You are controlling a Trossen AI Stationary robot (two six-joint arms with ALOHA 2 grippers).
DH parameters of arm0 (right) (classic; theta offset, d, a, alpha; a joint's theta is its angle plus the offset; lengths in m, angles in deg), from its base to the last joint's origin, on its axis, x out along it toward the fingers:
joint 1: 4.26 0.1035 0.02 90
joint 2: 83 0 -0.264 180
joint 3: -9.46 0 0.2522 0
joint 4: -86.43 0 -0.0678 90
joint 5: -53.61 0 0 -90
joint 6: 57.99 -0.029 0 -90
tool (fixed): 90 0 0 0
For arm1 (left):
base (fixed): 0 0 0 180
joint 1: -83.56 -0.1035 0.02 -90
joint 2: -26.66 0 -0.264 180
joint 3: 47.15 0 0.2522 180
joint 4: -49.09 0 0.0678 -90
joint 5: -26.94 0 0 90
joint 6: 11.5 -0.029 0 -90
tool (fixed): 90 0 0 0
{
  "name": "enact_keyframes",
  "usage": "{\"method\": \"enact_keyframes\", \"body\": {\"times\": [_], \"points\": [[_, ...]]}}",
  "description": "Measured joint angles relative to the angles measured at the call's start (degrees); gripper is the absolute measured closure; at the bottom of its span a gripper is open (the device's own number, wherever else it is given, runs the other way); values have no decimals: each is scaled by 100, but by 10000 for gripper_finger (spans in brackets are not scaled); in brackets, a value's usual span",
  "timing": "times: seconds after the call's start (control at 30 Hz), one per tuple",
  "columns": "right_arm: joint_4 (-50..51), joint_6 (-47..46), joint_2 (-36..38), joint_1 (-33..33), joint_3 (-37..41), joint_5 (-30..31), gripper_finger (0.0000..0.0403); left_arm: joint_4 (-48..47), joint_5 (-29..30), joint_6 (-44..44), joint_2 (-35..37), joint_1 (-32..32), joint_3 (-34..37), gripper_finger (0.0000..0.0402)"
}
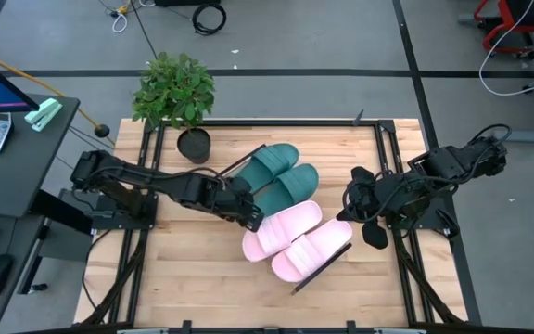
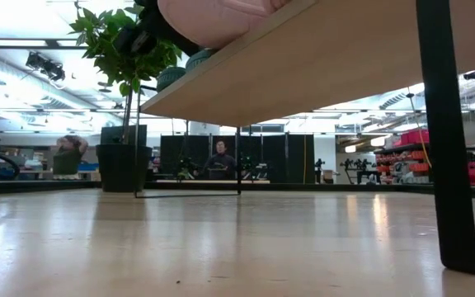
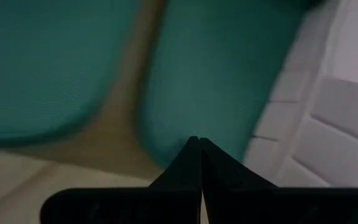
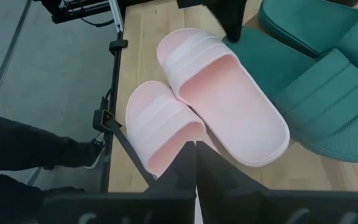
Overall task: Pick and place slides into the shelf
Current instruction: Adjust the green slide
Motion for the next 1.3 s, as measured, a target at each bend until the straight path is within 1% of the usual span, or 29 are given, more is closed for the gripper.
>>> {"method": "enact_keyframes", "body": {"times": [0.13,0.2,0.27,0.37,0.53,0.6,0.8,1.07,1.2,1.3], "points": [[3,2,0,0,0,0,400,-846,411,-97,-2,-40,-428,401],[4,2,0,0,0,0,399,-1337,503,-225,0,-108,-684,401],[9,2,0,2,0,0,398,-1561,552,-405,0,-180,-877,401],[11,3,0,1,0,0,399,-1242,448,-535,2,-275,-1000,401],[11,0,0,2,0,0,400,-410,-183,-539,-4,-294,-984,401],[12,-14,0,2,0,0,399,-396,-329,-498,-55,-268,-978,401],[15,-9,0,2,0,0,400,-565,-362,-440,-219,-104,-969,401],[9,4,-2,2,0,2,398,-273,-737,-328,-499,114,-980,401],[4,15,-2,2,0,0,400,-93,-776,-333,-560,120,-969,401],[7,9,-2,2,0,0,400,-181,-787,-351,-570,80,-972,401]]}}
